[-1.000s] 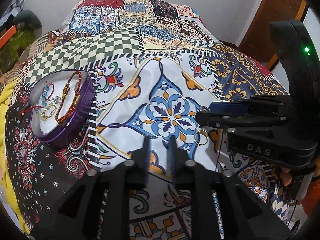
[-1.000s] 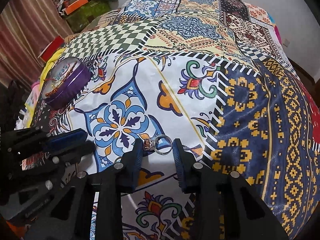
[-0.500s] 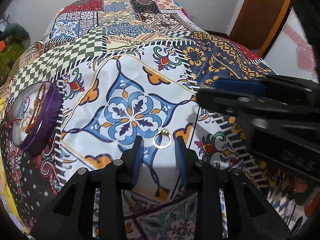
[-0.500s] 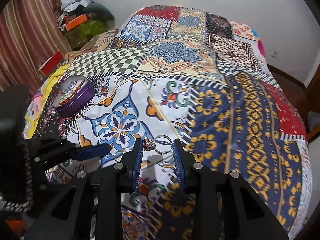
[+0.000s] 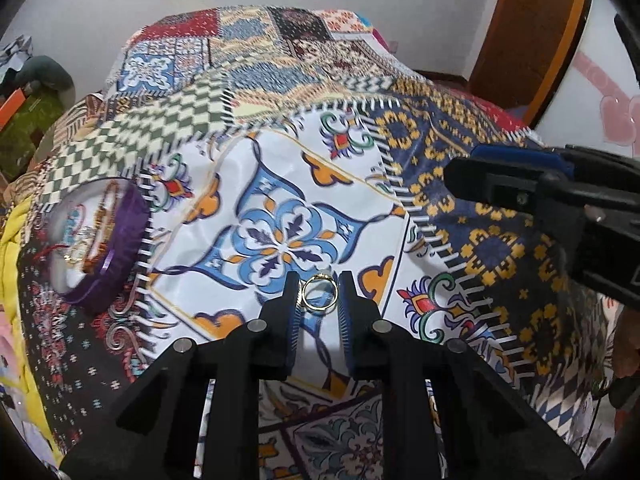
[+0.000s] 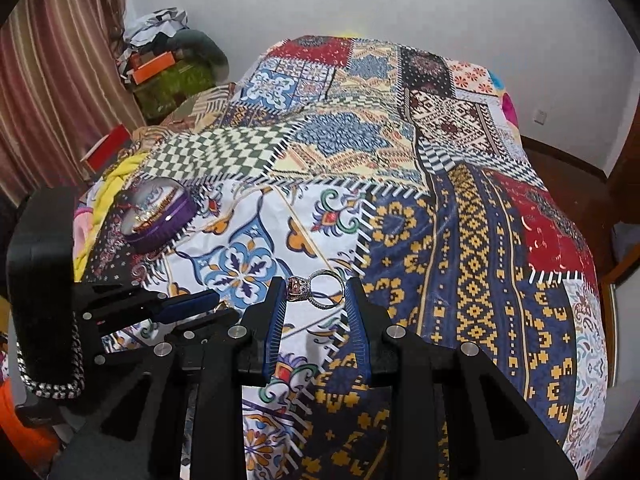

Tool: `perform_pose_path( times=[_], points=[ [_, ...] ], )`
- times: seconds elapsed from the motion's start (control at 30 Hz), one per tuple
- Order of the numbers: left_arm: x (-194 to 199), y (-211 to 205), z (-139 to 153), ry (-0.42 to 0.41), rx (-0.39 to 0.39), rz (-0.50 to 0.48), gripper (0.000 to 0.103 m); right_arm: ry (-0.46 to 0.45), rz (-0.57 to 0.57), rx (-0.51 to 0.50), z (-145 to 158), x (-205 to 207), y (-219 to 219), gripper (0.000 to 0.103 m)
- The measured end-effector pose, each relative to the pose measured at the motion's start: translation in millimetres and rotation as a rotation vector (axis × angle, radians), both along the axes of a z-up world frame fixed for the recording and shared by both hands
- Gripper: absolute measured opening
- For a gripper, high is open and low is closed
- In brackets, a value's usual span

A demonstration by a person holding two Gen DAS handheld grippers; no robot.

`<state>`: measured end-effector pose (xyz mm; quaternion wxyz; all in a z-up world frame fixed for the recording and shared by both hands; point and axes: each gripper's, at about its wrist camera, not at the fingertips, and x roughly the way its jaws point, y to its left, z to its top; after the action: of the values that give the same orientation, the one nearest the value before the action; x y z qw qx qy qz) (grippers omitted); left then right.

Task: Organize jewelry
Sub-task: 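Grasp a silver ring with the right tool while the left tool grasps a gold ring, then carry both rings to the heart tin and open both tools over the foam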

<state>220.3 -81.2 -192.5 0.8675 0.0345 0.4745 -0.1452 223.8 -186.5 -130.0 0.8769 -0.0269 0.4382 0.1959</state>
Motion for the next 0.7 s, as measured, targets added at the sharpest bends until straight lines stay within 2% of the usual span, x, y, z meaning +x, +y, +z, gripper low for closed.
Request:
perform_pose_path(
  times=[0.27,0.53,0.7],
  points=[
    [-7,30,40,-0.092,-0.04,0.064,0.017,-0.048,0.024,0.041,22,0,22,0.028],
    [-14,82,78,-0.191,-0.07,0.172,0.017,-0.103,0.077,0.069,42,0,55,0.028],
    [-22,114,91,-0.235,-0.079,0.234,0.017,-0.117,0.119,0.082,46,1,79,0.028]
  ],
)
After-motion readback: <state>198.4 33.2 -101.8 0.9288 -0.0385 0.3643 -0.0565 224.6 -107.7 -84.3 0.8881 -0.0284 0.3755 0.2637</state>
